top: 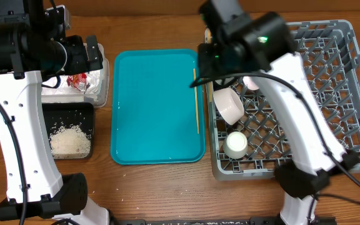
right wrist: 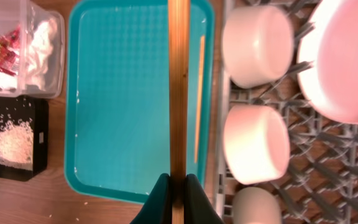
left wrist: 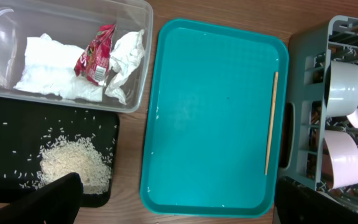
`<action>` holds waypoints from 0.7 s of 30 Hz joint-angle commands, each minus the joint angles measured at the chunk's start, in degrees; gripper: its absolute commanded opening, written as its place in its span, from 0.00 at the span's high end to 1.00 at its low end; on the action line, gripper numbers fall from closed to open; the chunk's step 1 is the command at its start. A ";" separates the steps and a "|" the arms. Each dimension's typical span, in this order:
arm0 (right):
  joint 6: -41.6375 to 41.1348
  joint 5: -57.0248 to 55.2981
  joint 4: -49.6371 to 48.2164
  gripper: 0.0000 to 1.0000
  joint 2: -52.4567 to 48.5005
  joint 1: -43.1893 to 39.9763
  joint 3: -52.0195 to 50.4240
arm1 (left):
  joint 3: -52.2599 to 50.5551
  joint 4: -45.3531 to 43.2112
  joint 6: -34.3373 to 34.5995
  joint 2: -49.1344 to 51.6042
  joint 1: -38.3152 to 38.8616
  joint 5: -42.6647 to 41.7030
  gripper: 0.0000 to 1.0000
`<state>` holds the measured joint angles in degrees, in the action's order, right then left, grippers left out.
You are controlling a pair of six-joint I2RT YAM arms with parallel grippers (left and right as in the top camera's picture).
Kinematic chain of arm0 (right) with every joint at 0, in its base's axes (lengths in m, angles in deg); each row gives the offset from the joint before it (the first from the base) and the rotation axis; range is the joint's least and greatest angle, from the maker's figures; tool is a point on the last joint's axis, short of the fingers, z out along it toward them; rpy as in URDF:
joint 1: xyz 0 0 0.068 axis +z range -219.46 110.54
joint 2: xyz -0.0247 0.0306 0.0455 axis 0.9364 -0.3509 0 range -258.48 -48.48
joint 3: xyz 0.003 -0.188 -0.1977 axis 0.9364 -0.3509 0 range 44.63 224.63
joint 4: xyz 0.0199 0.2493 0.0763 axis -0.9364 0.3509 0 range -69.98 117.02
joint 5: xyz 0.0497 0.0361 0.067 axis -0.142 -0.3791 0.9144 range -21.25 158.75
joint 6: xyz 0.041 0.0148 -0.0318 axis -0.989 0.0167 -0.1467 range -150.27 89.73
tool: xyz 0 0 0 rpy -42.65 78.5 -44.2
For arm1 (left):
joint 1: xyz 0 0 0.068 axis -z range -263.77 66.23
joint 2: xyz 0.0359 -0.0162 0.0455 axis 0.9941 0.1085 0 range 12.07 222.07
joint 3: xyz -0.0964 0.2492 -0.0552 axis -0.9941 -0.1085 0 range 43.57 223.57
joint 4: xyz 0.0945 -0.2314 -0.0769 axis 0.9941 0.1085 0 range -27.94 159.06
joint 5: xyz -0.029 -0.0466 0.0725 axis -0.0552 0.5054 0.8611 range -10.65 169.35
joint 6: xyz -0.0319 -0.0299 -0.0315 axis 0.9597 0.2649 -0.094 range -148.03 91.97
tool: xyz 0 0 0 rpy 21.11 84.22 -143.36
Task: Sort waste into correct bins and load items into the dishwasher
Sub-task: 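Carry the chopstick right into the dish rack and release it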
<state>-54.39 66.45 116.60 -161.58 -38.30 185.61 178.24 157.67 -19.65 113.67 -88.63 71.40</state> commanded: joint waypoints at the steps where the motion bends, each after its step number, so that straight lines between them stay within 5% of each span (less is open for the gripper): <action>1: 1.90 -2.64 0.48 0.96 7.13 -3.69 -9.35 | 0.70 -0.07 -1.09 -0.09 0.00 -0.46 0.00; 21: 17.90 -1.46 -13.70 0.89 10.23 -19.67 -50.56 | 0.70 -0.07 -1.09 -0.09 0.00 -0.46 0.00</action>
<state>-39.53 64.46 104.20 -151.96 -57.49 137.55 178.24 157.72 -19.65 113.67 -88.63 71.40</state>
